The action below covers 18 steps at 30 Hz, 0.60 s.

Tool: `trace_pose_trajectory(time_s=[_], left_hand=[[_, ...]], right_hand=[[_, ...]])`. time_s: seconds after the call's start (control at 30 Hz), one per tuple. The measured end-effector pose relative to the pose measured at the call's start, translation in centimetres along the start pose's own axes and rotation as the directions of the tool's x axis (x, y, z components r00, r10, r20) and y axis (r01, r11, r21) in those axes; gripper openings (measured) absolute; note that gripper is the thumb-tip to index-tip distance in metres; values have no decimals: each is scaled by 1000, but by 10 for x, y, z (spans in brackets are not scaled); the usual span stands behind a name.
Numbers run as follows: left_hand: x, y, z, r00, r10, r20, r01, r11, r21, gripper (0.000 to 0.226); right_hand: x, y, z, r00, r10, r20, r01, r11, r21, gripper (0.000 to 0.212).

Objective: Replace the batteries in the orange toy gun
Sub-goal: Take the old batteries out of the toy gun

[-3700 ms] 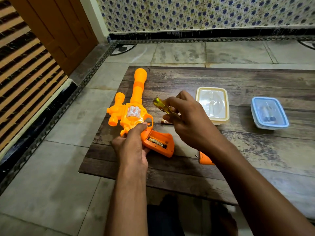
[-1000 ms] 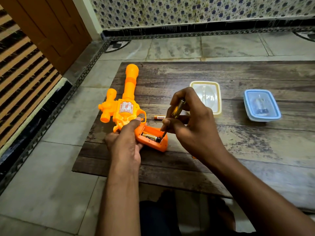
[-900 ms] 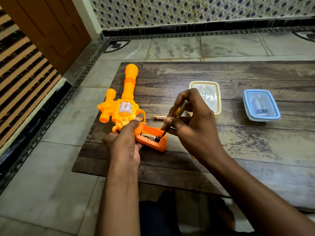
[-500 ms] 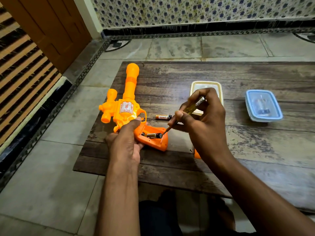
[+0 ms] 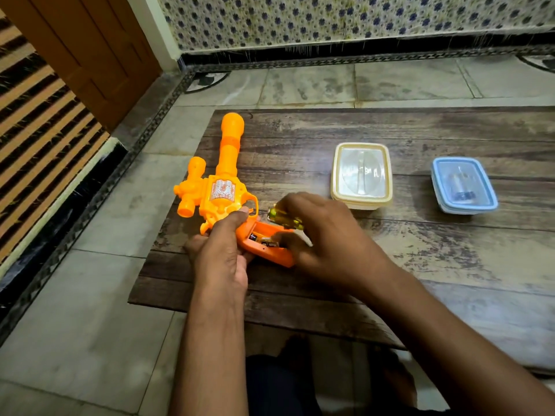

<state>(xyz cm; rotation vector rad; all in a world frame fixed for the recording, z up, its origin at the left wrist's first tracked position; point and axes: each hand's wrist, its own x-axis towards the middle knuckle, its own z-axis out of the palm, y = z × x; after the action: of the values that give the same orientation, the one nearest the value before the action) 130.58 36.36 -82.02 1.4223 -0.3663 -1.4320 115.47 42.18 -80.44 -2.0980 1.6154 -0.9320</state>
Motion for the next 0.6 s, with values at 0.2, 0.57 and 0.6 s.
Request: trace_pose_trajectory(time_s=[0.2, 0.57, 0.6], left_hand=[[0, 1, 1, 1000, -8, -8, 8, 1000, 1, 62], [0, 0, 2, 999, -31, -11, 31, 999, -26, 62], [1, -1, 1, 1000, -26, -10, 26, 999, -26, 59]], right_hand=[[1, -5, 5, 994, 30, 100, -23, 997, -73, 26], [33, -1, -8, 960, 213, -184, -244, 954, -172, 16], [40, -2, -8, 959, 234, -159, -265, 941, -212, 15]])
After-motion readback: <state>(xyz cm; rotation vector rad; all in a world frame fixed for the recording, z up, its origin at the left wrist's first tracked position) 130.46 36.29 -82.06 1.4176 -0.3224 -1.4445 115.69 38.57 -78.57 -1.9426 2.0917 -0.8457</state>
